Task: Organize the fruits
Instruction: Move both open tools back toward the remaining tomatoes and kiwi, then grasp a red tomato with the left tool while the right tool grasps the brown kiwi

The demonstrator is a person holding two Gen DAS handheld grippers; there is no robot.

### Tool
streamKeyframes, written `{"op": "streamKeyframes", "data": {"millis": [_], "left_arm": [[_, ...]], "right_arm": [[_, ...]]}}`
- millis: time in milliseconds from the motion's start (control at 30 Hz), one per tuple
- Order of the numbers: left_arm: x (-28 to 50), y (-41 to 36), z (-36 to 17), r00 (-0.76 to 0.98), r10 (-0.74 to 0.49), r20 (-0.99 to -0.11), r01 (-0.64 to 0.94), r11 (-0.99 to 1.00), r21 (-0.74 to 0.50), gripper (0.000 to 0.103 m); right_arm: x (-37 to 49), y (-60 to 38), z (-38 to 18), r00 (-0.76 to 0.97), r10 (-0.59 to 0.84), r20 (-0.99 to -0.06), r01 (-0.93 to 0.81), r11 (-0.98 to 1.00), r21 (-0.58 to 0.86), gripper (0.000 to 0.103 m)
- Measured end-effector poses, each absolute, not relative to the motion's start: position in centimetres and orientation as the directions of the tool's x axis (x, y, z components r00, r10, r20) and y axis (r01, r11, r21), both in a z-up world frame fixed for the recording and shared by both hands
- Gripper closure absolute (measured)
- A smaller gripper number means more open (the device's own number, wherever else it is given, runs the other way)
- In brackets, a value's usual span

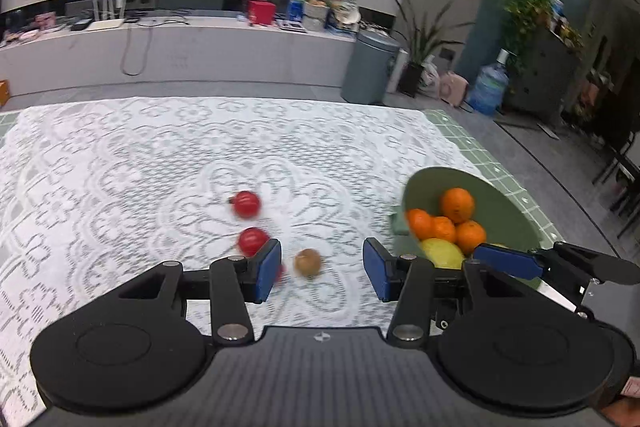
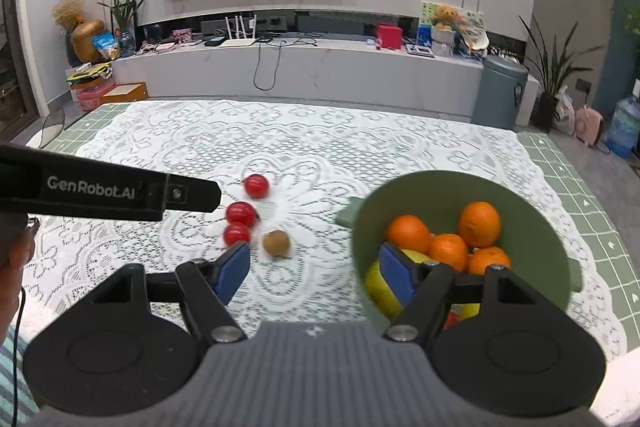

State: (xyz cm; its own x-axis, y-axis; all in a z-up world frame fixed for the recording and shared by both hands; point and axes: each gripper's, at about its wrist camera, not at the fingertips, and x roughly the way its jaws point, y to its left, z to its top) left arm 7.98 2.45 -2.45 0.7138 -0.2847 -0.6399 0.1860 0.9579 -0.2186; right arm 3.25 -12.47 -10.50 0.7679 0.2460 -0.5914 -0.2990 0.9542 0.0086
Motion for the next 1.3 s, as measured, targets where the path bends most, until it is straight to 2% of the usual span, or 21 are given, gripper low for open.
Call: {"op": "streamKeyframes", "data": {"millis": [167, 433, 600, 1000, 1300], "left_arm": [[7.4, 4.2, -3.9, 0.722, -0.251, -0.644, 0.145, 0.966, -0.215, 0.047], [7.4, 6.5, -6.0, 0.706, -0.261, -0.658, 0.111, 0.959, -0.261, 0.047], [8.1, 6.8, -6.8, 0.689, -0.282, -0.667, 0.111, 0.951, -0.287, 0.05], [11.1, 5.8, -8.9, 0.628, -0.3, -0.718, 0.104, 0.947, -0.304, 0.058], [13.7, 5.2, -10.6, 0.596, -0.301, -0.744, 0.088, 0.946, -0.312, 0.058]], "right_arm": [[3.5, -10.5, -11.8, 0.755, 0.249, -0.606, -0.322, 0.947, -0.011, 0.036], [4.2, -7.8, -13.9, 0.736, 0.252, -0.629, -0.392, 0.915, -0.092, 0.053], [5.3, -6.7, -15.2, 0.724, 0.247, -0.644, -0.424, 0.896, -0.132, 0.068], [8.5, -5.6, -17.5, 0.743, 0.205, -0.638, -0.448, 0.859, -0.247, 0.074], [10.4, -5.6, -18.6, 0.75, 0.198, -0.631, -0.457, 0.845, -0.279, 0.075]]}}
